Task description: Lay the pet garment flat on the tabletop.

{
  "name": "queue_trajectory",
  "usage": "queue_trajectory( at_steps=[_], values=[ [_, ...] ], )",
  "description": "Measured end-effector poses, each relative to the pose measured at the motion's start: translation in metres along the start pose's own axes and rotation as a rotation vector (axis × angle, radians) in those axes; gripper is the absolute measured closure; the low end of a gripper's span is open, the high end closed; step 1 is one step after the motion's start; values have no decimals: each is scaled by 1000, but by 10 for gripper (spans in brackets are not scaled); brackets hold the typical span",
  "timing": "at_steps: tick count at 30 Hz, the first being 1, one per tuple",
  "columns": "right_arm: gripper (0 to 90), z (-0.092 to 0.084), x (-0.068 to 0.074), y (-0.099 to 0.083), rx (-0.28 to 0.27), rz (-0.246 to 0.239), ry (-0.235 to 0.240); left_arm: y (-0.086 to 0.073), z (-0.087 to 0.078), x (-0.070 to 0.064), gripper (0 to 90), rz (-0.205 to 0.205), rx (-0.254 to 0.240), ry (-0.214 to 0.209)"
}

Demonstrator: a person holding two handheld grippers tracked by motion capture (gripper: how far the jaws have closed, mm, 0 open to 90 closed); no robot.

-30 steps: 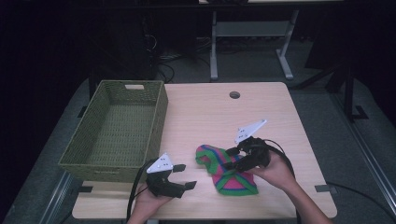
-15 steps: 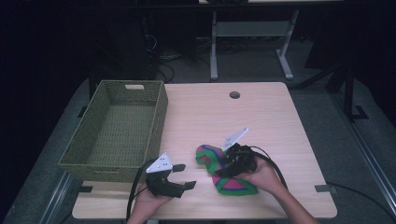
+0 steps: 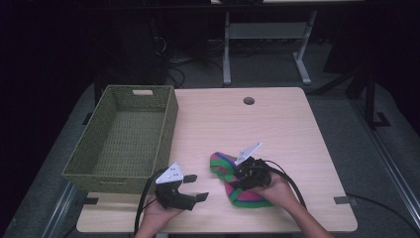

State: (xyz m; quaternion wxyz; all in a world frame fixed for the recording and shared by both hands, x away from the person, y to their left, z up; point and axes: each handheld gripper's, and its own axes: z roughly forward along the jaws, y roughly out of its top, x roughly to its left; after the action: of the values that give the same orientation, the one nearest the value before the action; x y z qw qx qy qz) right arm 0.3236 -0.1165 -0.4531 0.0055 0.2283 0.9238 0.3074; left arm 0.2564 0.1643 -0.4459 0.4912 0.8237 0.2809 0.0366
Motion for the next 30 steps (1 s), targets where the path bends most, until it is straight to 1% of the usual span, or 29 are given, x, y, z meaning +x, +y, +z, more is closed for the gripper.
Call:
queue_trajectory(
  at_steps=[3, 5, 9, 14, 16, 20, 21, 24, 26, 30],
  values=[
    [566, 0, 1, -1, -6, 10, -9, 0, 0, 0, 230, 1, 3, 1],
    [578, 0, 2, -2, -11, 5, -18, 0, 0, 0, 230, 1, 4, 1],
    [609, 0, 1, -3, -18, 25, -13, 0, 0, 0, 230, 0, 2, 1],
    [682, -1, -2, -4, -24, 40, -10, 0, 0, 0, 230, 1, 1, 0],
    [705, -1, -3, -4, -27, 54, -2, 0, 0, 0, 231, 2, 1, 1],
    [819, -4, -5, -4, -29, 59, 8, 1, 0, 0, 231, 3, 2, 0],
    [819, -4, -5, -4, -29, 59, 8, 1, 1, 0, 231, 3, 0, -1],
    [831, -9, -4, -3, -25, 34, -3, 1, 2, 1, 231, 0, 3, -4],
    [837, -15, -3, -2, -44, 42, 5, 2, 2, 1, 231, -8, -6, -13],
    [844, -30, -2, -1, -76, 34, 11, 4, 2, -1, 231, -16, -21, -26]
  ],
)
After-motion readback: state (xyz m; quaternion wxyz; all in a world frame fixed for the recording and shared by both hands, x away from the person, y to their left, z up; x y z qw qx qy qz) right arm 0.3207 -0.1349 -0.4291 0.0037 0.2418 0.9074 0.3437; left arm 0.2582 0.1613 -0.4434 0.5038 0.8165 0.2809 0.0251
